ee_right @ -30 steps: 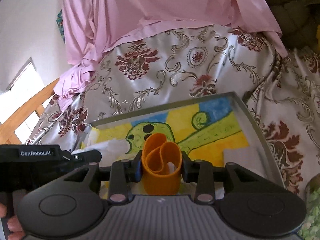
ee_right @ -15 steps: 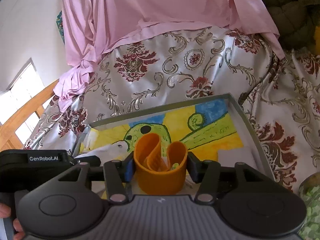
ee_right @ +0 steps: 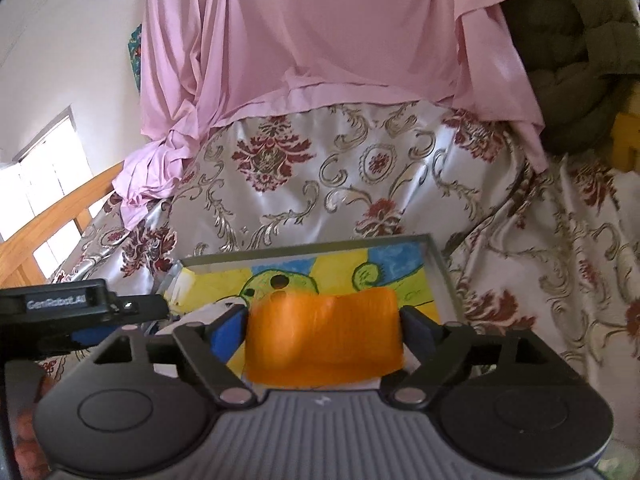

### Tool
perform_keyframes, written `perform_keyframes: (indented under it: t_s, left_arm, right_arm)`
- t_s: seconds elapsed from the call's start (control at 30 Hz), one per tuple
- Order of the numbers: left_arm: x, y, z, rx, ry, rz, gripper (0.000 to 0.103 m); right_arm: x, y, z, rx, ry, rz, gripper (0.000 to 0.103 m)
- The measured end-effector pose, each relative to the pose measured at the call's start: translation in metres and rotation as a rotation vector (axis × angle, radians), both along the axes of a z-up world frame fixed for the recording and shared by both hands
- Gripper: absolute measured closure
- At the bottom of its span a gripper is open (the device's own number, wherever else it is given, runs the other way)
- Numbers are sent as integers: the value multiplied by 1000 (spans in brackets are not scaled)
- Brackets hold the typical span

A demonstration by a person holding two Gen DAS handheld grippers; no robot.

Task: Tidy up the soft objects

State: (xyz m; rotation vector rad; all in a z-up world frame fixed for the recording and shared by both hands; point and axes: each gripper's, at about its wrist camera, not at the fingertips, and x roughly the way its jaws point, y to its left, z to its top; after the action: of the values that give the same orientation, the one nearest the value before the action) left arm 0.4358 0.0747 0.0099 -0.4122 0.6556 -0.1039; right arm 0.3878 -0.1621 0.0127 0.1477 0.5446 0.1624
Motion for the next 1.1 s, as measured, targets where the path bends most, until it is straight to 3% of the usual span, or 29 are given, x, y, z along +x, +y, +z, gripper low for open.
perform_keyframes:
  t_s: [0.43, 0.73, 1.1]
  left_arm:
    - [-47, -5, 23, 61, -50, 15, 21]
    - [-106, -12, 47, 115, -157, 18, 12]
    - [-209, -31, 64, 154, -277, 36, 6]
  right_arm:
    - [-25, -14, 18, -20, -40, -26, 7]
    - [-99, -16, 47, -71, -152, 6, 1]
    - [-200, -21, 69, -85, -234, 5, 0]
